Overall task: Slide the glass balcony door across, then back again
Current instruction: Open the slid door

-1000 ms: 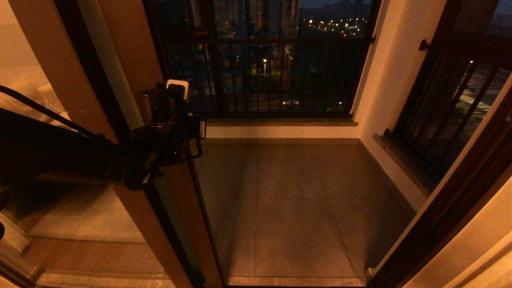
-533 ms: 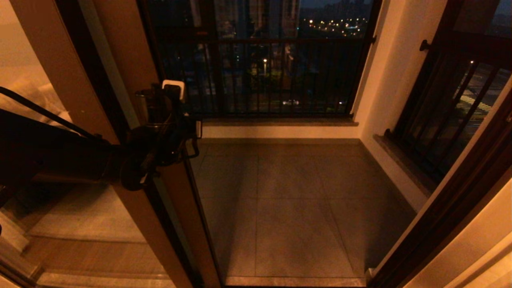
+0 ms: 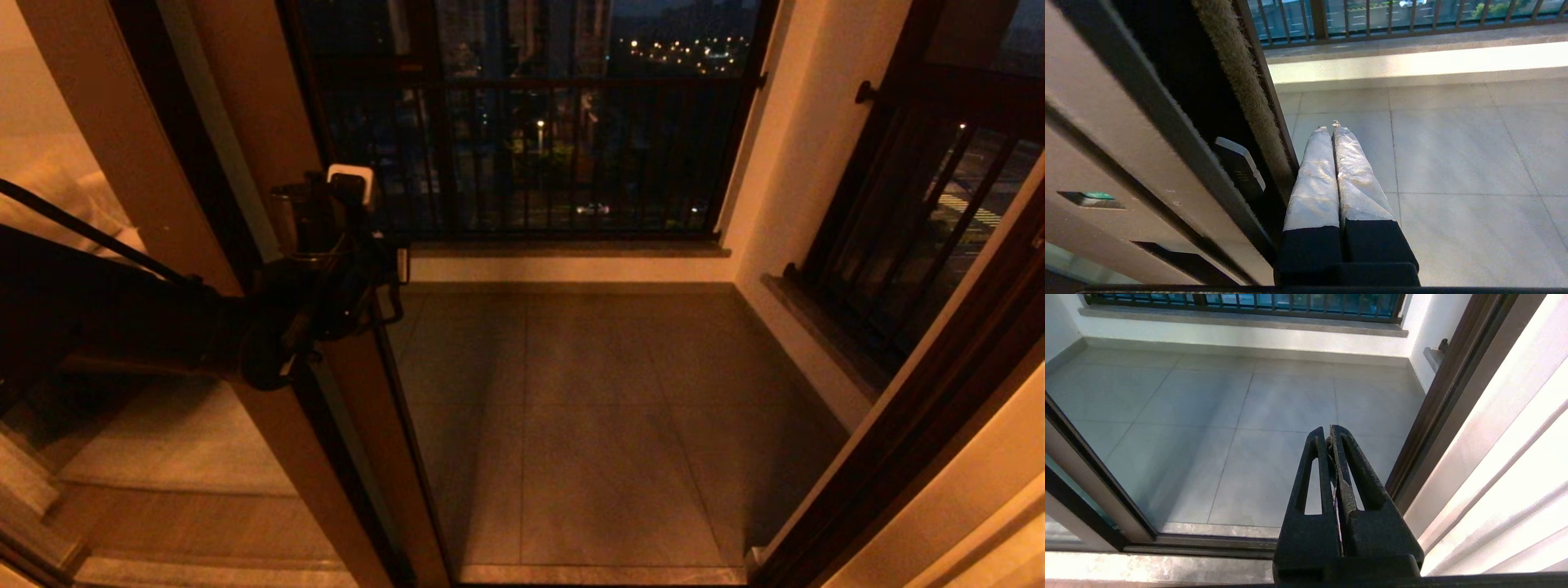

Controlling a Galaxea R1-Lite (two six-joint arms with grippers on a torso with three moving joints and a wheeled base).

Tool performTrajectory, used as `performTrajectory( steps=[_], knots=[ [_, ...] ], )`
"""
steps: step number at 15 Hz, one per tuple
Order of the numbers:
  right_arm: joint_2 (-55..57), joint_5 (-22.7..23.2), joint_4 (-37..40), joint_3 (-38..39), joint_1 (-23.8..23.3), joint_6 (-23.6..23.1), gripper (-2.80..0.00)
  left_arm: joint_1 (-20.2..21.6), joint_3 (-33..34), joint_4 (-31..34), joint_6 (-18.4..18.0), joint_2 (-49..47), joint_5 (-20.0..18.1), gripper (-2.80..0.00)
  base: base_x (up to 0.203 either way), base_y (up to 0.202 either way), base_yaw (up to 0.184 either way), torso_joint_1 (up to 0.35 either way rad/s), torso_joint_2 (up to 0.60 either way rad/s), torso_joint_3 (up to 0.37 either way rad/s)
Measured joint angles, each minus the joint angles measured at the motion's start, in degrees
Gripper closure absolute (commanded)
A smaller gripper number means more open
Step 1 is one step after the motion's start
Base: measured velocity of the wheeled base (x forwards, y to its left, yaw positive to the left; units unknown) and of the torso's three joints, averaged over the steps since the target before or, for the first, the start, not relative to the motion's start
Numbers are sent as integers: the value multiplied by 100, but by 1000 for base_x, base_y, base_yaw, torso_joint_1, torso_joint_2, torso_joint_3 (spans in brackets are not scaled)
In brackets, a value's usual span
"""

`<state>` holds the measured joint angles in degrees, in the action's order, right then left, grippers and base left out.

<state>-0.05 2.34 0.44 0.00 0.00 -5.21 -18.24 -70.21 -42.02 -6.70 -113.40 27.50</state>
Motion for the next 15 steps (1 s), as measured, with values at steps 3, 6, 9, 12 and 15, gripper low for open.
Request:
performTrajectory(
  steps=[3,6,9,12,15],
  knots=[
    [0,0,-2,0,0,0,0,52,37,-9,9,20,-5,0,0,0,0,0,0,0],
    [0,0,2,0,0,-2,0,71,161,-153,-5,46,0,0,0,0,0,0,0,0],
    [0,1,0,0,0,-1,0,79,224,-177,-5,65,26,0,0,0,0,0,0,0],
    [0,0,-2,0,0,-2,0,105,240,-167,-5,78,26,0,0,0,0,0,0,0],
    [0,-2,-2,0,0,-2,0,149,245,-164,-4,85,-1,0,0,0,0,0,0,0]
  ],
)
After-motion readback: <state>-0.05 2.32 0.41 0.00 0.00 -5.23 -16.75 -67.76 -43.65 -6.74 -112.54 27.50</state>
